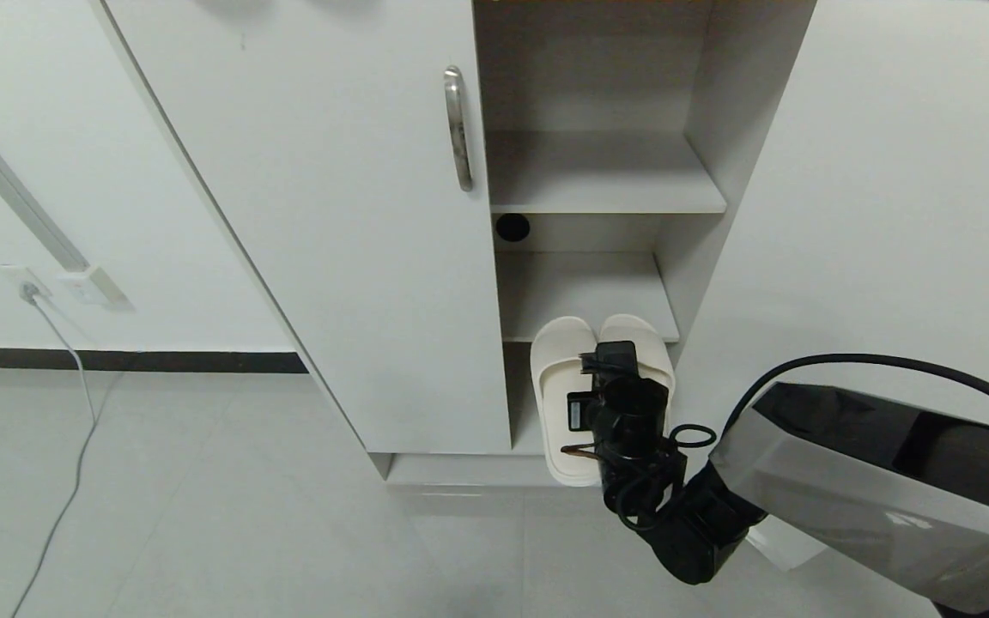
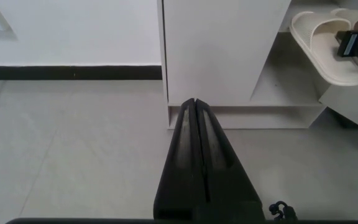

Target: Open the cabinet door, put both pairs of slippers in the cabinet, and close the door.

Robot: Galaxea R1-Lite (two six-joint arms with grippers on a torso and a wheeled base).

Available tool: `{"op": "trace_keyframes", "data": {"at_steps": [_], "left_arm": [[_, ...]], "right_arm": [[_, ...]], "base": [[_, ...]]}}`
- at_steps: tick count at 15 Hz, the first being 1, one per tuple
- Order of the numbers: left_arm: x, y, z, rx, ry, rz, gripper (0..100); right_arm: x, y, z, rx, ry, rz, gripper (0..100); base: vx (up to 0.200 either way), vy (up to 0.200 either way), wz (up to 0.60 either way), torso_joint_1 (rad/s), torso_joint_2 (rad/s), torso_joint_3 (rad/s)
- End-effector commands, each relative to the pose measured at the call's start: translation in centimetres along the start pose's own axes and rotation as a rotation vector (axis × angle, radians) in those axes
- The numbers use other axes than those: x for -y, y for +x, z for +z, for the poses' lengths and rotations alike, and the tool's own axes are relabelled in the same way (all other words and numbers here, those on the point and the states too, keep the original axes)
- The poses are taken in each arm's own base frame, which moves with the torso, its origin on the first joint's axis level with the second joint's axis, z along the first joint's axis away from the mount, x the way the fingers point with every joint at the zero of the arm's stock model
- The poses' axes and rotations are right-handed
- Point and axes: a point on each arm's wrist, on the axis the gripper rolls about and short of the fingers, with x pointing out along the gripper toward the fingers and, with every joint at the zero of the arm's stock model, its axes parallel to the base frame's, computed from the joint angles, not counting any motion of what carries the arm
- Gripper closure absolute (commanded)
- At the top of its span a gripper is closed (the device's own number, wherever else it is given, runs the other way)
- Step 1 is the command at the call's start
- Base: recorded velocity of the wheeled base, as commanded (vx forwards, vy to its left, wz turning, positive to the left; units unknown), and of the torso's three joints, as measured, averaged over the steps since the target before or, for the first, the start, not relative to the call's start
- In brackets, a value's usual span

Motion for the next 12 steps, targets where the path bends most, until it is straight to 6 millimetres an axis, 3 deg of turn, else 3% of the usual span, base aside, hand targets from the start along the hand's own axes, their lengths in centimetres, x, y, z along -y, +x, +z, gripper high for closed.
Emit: {"op": "trace_keyframes", "data": {"at_steps": [1, 7, 12], "left_arm": [[0.0, 0.0, 0.0, -0.001, 0.0, 0.0, 100], [0.0, 0.0, 0.0, -0.001, -0.002, 0.002, 100], [0.0, 0.0, 0.0, -0.001, -0.005, 0.002, 100]], "right_arm": [[0.0, 0.0, 0.0, 0.002, 0.001, 0.0, 100], [0.0, 0.0, 0.1, -0.001, -0.002, 0.001, 100], [-0.5, 1.5, 1.2, -0.018, 0.004, 0.003, 100]], "base": [[0.2, 0.0, 0.0, -0.002, 0.01, 0.002], [0.2, 0.0, 0.0, 0.002, 0.0, 0.002], [0.0, 0.0, 0.0, 0.0, 0.0, 0.0]]}}
